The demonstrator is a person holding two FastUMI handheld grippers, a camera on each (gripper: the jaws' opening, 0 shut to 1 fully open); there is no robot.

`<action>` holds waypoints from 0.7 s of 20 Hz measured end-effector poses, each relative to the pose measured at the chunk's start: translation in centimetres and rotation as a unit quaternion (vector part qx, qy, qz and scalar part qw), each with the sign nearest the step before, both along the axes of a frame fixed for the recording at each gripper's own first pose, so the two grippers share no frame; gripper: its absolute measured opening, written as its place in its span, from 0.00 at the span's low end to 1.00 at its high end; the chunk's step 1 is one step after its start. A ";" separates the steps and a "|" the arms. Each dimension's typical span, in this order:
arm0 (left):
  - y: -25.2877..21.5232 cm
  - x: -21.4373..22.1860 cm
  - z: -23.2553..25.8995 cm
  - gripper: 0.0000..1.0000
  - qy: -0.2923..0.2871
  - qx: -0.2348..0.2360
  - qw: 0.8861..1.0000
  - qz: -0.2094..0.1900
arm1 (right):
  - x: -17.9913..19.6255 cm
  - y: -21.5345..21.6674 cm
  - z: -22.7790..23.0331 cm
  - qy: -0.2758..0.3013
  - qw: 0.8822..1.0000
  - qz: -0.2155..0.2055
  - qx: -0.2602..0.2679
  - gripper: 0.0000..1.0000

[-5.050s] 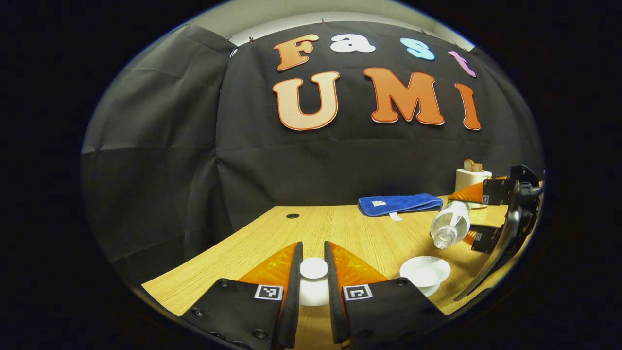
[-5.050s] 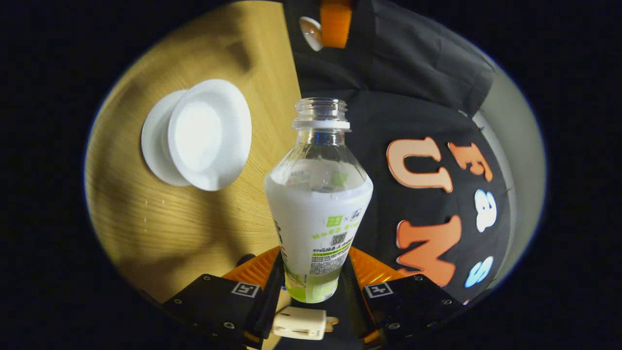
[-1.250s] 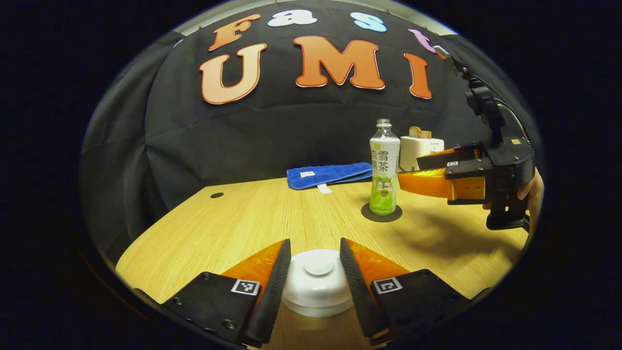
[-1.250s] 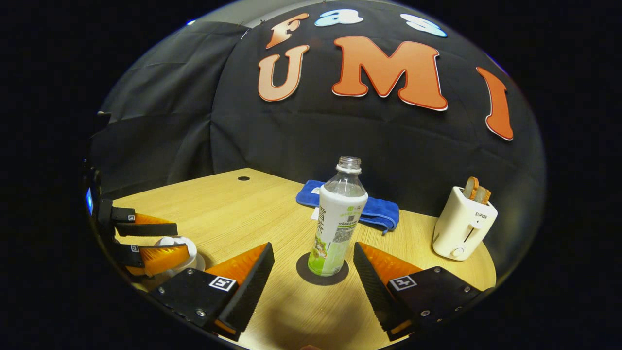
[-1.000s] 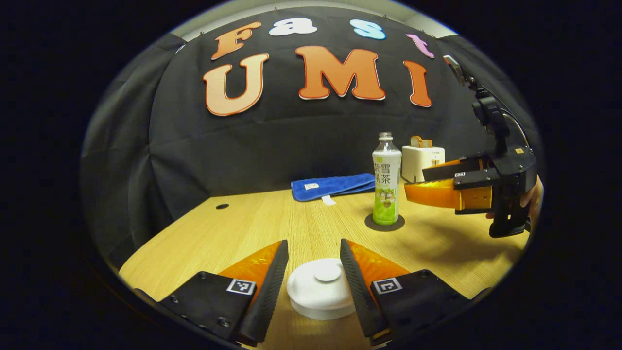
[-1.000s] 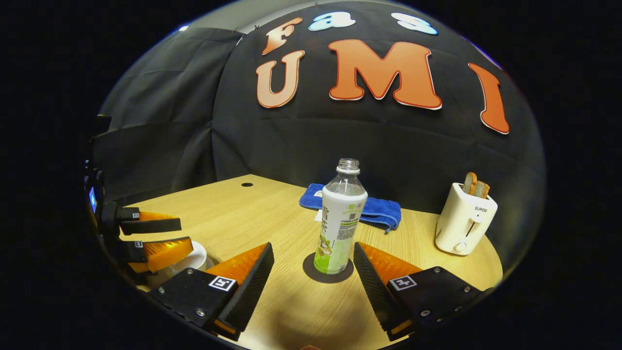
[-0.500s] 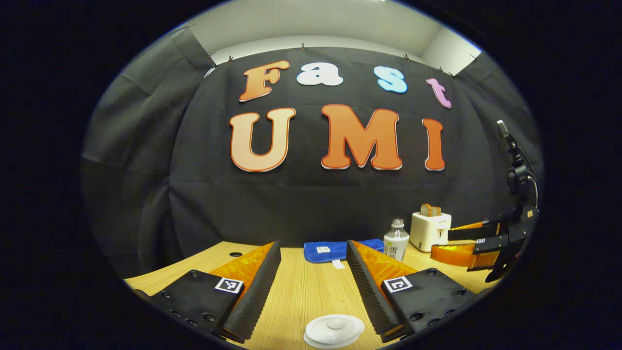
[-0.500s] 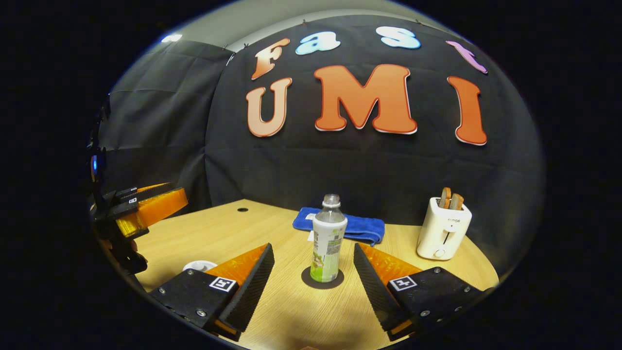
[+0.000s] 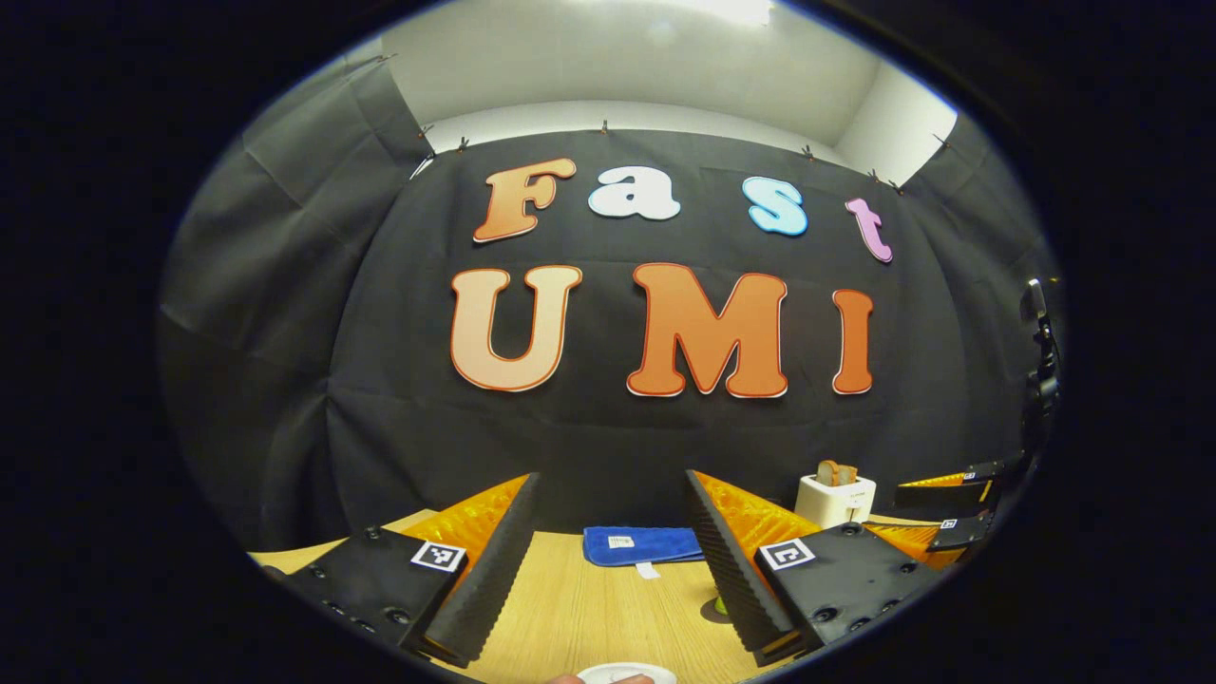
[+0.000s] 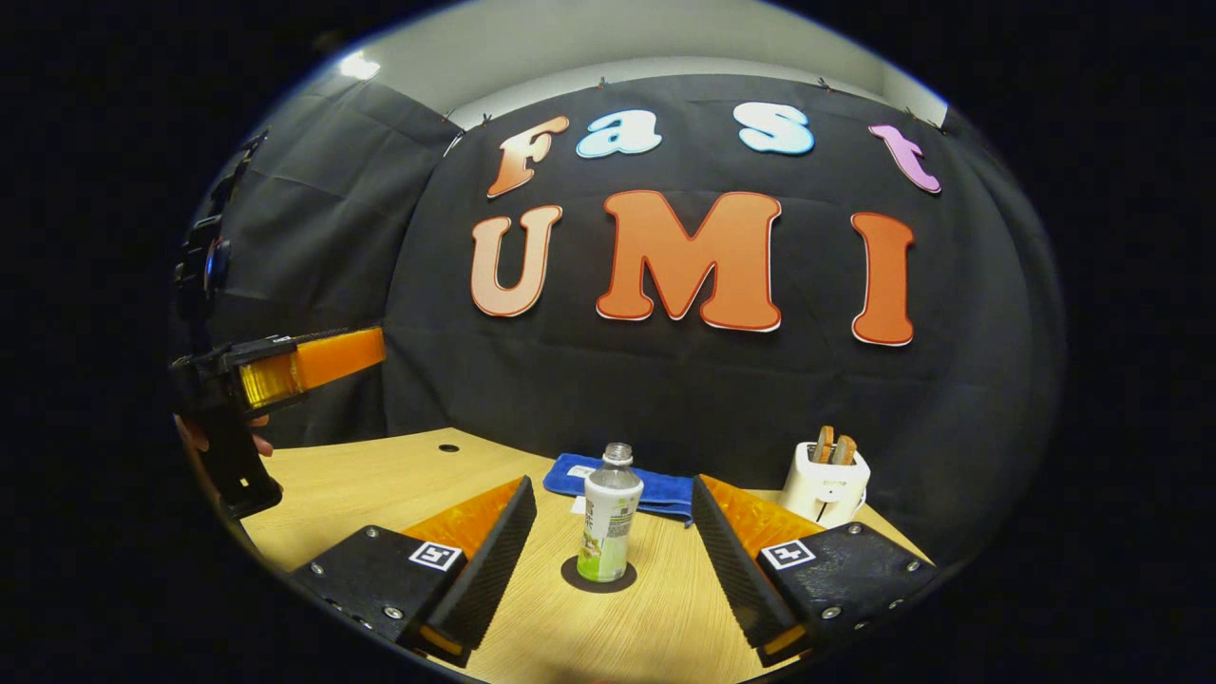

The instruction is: Open the teacup lid with one hand, grasp the water bottle and pour water into the teacup with the other hand; after pouring, place the water bottle on the coaster and then close the teacup lid.

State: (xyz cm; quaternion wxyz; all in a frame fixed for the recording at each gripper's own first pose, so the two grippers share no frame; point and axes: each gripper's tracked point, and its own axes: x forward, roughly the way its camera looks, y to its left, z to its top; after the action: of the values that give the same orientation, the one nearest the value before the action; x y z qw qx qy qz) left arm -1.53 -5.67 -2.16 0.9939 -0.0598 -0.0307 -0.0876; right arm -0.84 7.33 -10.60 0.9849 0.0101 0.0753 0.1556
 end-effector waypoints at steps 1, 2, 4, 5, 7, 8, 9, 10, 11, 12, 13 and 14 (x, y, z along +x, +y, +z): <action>0.0 0.2 -0.3 0.96 0.006 -0.001 1.000 0.001 | 0.1 -0.2 0.0 -0.002 1.000 -0.005 -0.001 0.99; 0.0 0.3 -0.6 0.96 0.010 -0.001 1.000 0.002 | 0.0 -0.4 0.0 -0.003 1.000 -0.009 -0.003 0.99; 0.0 0.5 -1.1 0.96 0.017 0.001 1.000 0.002 | 0.2 -0.8 0.2 -0.011 1.000 -0.018 -0.008 0.99; -0.1 0.7 -1.2 0.96 0.018 0.001 1.000 0.002 | 0.3 -1.0 0.4 -0.016 1.000 -0.021 -0.009 0.99; -0.2 0.9 -1.6 0.96 0.023 -0.001 1.000 0.000 | 0.5 -1.2 0.7 -0.025 0.999 -0.028 -0.003 0.99; -0.2 1.0 -1.6 0.96 0.023 -0.002 1.000 0.001 | 0.4 -1.1 0.7 -0.027 0.999 -0.029 -0.001 0.99; -0.2 1.2 -1.8 0.94 0.024 -0.002 1.000 0.001 | 0.5 -1.2 0.7 -0.029 0.999 -0.031 -0.002 0.99; -0.3 1.3 -2.0 0.96 0.024 -0.002 1.000 0.000 | 0.8 -1.3 0.8 -0.032 0.999 -0.033 -0.004 0.99; -0.4 1.4 -2.2 0.96 0.025 -0.002 1.000 0.000 | 1.0 -1.5 0.9 -0.035 0.999 -0.037 -0.007 0.99; -0.5 1.6 -2.4 0.96 0.024 0.000 1.000 -0.001 | 0.9 -1.1 2.0 -0.040 0.998 -0.039 -0.008 0.99; -0.5 1.9 -2.6 0.94 0.028 0.003 1.000 -0.002 | 1.2 -1.1 2.3 -0.045 0.998 -0.041 -0.006 0.99; -0.5 2.2 -3.0 0.94 0.032 0.005 0.999 -0.001 | 1.4 -1.0 2.5 -0.046 0.998 -0.041 -0.003 0.99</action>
State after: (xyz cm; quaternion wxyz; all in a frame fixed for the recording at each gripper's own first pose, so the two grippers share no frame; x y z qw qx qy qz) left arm 0.63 -6.18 -5.17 0.9946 -0.0580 0.0014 -0.0863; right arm 0.56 6.30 -8.10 0.9929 0.0031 0.0300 0.1150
